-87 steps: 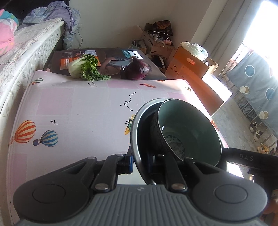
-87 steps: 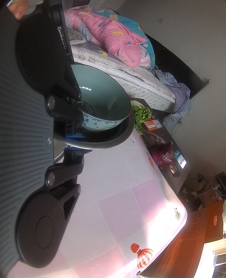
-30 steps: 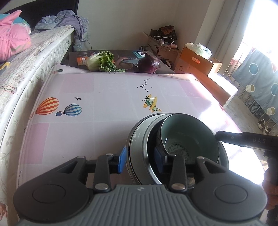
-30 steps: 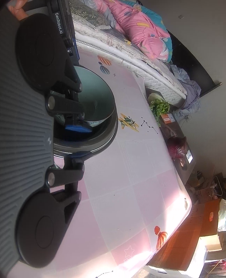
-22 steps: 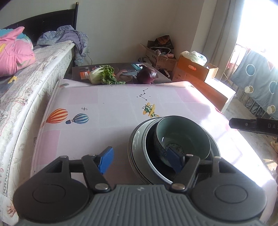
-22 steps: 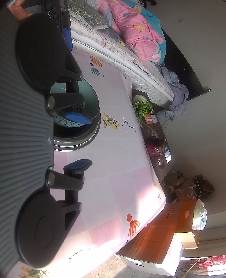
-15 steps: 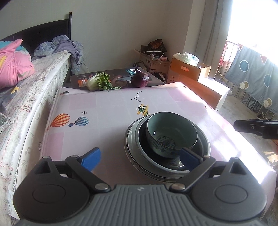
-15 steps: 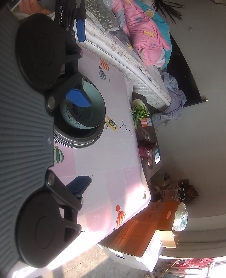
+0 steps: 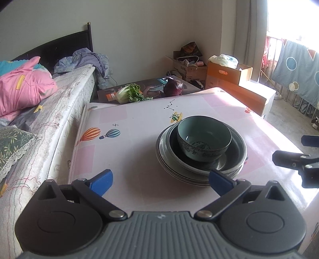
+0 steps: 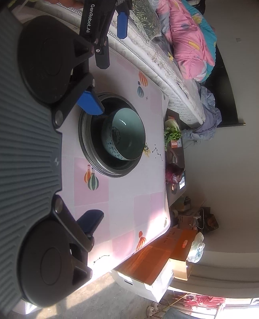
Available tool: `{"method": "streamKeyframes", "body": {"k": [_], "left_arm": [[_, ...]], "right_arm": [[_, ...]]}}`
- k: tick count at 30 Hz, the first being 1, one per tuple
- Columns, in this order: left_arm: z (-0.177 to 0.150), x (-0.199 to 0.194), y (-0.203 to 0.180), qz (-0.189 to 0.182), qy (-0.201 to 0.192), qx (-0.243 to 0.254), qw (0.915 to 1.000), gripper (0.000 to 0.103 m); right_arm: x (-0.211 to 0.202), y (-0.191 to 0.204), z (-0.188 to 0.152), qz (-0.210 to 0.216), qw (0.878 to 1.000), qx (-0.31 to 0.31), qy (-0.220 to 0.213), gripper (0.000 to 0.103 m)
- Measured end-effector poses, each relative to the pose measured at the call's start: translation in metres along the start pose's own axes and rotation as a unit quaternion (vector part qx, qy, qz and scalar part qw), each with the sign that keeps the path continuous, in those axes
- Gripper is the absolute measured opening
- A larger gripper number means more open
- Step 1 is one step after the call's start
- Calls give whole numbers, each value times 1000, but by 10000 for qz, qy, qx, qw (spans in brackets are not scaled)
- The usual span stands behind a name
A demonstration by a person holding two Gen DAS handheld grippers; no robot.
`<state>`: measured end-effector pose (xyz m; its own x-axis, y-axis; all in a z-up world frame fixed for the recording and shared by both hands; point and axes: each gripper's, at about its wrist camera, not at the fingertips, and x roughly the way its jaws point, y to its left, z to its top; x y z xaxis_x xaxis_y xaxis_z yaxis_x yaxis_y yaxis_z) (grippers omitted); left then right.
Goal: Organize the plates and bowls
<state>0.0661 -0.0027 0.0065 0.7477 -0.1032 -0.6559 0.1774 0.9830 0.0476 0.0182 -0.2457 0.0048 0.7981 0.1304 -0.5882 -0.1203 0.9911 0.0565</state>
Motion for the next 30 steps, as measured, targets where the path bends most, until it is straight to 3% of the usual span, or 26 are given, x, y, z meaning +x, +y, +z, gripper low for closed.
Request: {"method": "streamKeyframes", "body": {"k": [3, 9, 14, 30], "left_arm": [[-3, 4, 0, 254, 168, -15, 9995, 103], [-10, 19, 10, 116, 648, -602, 9960, 103], [-16, 31, 7, 290, 988, -600, 9929, 103], [-9, 36, 5, 480, 1157, -609, 9903, 103]], "right_arm": [[3, 4, -5, -40, 9999, 112, 60, 102], [22, 5, -10, 217, 9971, 532, 492, 102], [40, 7, -11, 370, 9935, 727, 793, 102], [66, 18, -11, 269, 9927, 546, 1039, 102]]}}
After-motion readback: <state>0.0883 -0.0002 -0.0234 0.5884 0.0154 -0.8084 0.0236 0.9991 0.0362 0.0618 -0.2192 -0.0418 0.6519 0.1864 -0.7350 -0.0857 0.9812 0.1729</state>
